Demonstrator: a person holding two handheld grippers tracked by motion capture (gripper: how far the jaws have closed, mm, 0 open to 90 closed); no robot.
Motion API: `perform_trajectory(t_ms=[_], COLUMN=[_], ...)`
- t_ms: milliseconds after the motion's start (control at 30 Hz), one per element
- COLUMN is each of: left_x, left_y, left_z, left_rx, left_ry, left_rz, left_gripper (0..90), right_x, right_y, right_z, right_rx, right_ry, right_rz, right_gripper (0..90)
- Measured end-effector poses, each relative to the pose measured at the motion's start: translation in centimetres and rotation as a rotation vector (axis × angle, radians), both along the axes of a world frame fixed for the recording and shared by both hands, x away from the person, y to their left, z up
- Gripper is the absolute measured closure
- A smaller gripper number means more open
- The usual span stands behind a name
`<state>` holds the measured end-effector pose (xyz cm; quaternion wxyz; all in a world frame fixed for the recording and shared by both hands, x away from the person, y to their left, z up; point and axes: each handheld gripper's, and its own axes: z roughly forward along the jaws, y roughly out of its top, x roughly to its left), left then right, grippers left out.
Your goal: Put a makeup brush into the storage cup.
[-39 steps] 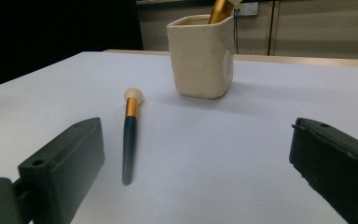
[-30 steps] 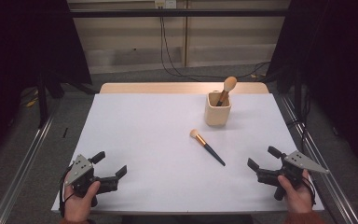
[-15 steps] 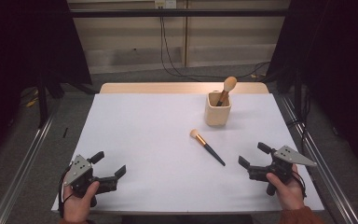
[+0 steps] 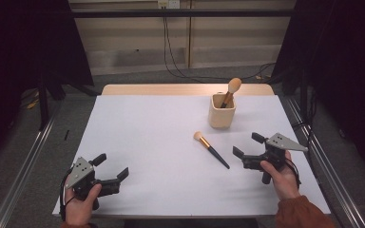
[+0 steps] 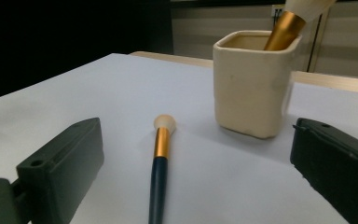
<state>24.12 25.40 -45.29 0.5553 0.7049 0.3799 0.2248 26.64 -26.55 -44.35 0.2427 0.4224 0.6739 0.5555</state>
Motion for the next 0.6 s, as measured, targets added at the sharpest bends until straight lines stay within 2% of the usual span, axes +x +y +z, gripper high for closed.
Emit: perform_trajectory(t_ms=[233, 333, 400, 433, 467, 500, 567, 600], left_x=[0.0, 0.1, 0.1, 0.1, 0.2, 0.2, 0.2, 0.2], left_y=[-0.1, -0.1, -0.2, -0.2, -0.2, -0.2, -0.2, -0.2], left_z=[0.0, 0.0, 0.0, 0.0, 0.0, 0.0, 0.0, 0.0], left_rx=[0.000, -0.001, 0.003, 0.002, 0.004, 0.004, 0.003, 0.006], left_ry=[0.002, 0.003, 0.003, 0.003, 0.003, 0.003, 0.002, 0.003], left_rz=[-0.011, -0.015, -0.011, -0.012, -0.012, -0.012, -0.013, -0.014], left_gripper=[2.3, 2.3, 2.3, 2.3, 2.3, 2.3, 2.3, 2.3], right_x=[2.2, 3.0, 3.6, 3.9, 4.2, 4.5, 5.1, 5.3], right_y=[1.9, 2.7, 3.1, 3.3, 3.5, 3.7, 4.1, 4.2], right_z=[0.6, 0.9, 1.3, 1.4, 1.5, 1.6, 1.9, 2.0], right_rx=[-0.031, -0.020, -0.043, -0.036, -0.028, -0.038, -0.076, -0.071], right_ry=[-0.006, 0.007, 0.006, 0.005, 0.015, 0.032, 0.039, 0.042], right_rz=[0.035, 0.049, 0.053, 0.056, 0.058, 0.069, 0.077, 0.079], right_gripper=[2.0, 2.3, 2.4, 2.4, 2.4, 2.2, 2.3, 2.5])
